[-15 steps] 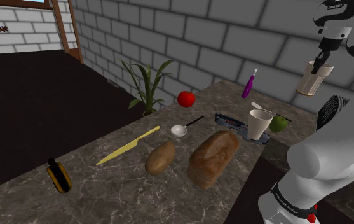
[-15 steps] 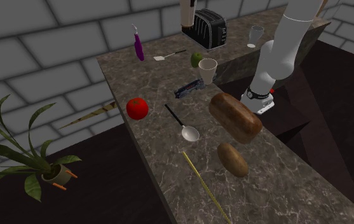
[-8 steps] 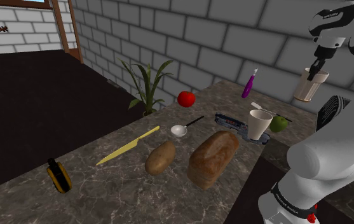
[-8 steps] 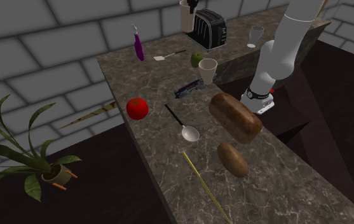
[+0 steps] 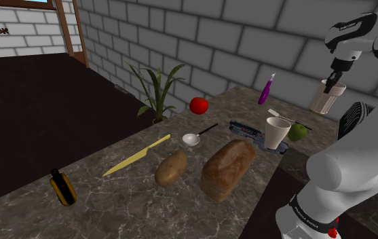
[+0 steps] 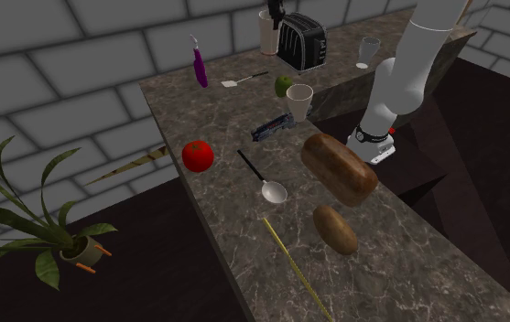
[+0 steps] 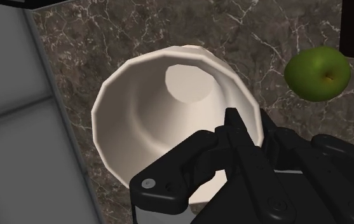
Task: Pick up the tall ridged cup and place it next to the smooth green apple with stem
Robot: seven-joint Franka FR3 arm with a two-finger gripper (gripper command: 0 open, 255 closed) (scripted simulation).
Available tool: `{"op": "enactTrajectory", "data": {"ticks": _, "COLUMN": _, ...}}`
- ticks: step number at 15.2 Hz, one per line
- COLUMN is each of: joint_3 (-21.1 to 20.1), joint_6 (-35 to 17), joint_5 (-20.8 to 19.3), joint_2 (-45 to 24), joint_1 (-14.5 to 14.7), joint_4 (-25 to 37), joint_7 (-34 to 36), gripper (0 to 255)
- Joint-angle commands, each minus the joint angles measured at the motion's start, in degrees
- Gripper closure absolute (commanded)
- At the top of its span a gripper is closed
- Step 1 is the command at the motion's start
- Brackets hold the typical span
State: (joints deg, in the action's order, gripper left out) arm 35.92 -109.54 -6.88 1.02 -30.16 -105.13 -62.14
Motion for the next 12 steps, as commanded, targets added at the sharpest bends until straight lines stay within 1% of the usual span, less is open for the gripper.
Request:
{"op": "enactTrajectory", "data": {"ticks": 1, "joint_3": 0.02, "joint_6": -1.6, "joint_5": 0.0, "joint_2": -0.09, "joint_1": -0.01, "joint_4": -1.45, "joint_7": 0.15, "gripper": 255}}
{"op": "enactTrajectory", "data": {"ticks": 12, "joint_3": 0.32, "joint_6": -9.91, "joint_5": 0.74, "joint_2": -1.82, "joint_1": -0.3, "joint_4": -8.31, "joint_7": 0.2, "gripper": 255}}
